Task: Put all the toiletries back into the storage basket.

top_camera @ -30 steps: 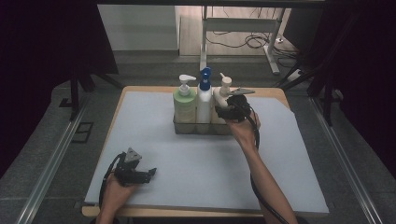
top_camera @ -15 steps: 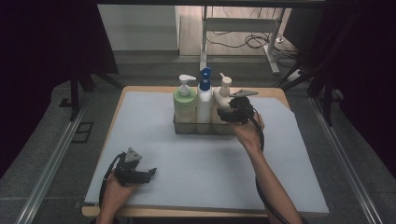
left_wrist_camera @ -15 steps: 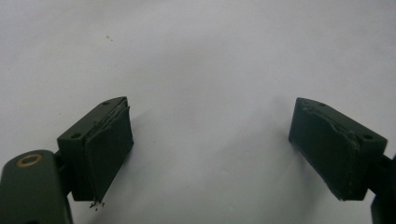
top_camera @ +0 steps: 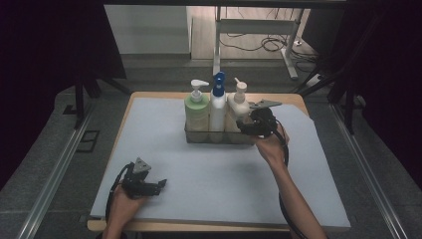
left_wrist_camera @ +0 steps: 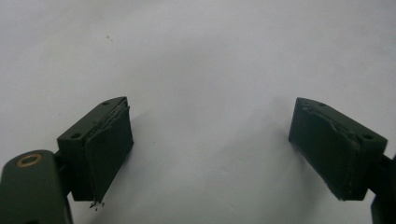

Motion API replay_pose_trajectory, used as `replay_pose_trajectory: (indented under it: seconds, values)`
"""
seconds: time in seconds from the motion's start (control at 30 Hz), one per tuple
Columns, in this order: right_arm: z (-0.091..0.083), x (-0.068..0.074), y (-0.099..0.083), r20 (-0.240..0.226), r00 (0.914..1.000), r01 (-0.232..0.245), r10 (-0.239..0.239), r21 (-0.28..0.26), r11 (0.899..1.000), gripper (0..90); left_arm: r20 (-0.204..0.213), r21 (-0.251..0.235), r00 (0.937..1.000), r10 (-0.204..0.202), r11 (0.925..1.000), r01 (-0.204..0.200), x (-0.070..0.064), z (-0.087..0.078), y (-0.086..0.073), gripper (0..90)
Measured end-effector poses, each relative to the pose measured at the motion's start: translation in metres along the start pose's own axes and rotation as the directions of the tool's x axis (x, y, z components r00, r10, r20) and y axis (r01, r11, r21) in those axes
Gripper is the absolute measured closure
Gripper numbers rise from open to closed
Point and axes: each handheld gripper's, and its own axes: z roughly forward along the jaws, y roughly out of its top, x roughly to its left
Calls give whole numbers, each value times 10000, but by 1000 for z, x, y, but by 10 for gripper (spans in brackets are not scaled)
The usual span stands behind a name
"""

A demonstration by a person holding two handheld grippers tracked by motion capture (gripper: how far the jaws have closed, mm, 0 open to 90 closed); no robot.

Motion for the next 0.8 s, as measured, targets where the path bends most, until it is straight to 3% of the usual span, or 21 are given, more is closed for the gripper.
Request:
replay_pose_trajectory:
  seconds: [0.3,0.47,0.57,0.8]
  values:
    - [-9,-10,-10,-428,9986,-312,317,117,9994,447,-1,3,10000,-2,10000,2,0,0,0,132]
    - [-12,-17,-16,-497,9969,-611,611,17,9981,578,0,3,10000,-6,10000,6,0,0,0,132]
    - [-10,-19,-17,-203,9982,-562,564,105,9984,628,-4,-11,10000,-11,10000,11,0,0,0,132]
    - [2,-23,-20,301,9981,-540,533,219,9983,854,-1,1,10000,-9,10000,9,0,0,0,133]
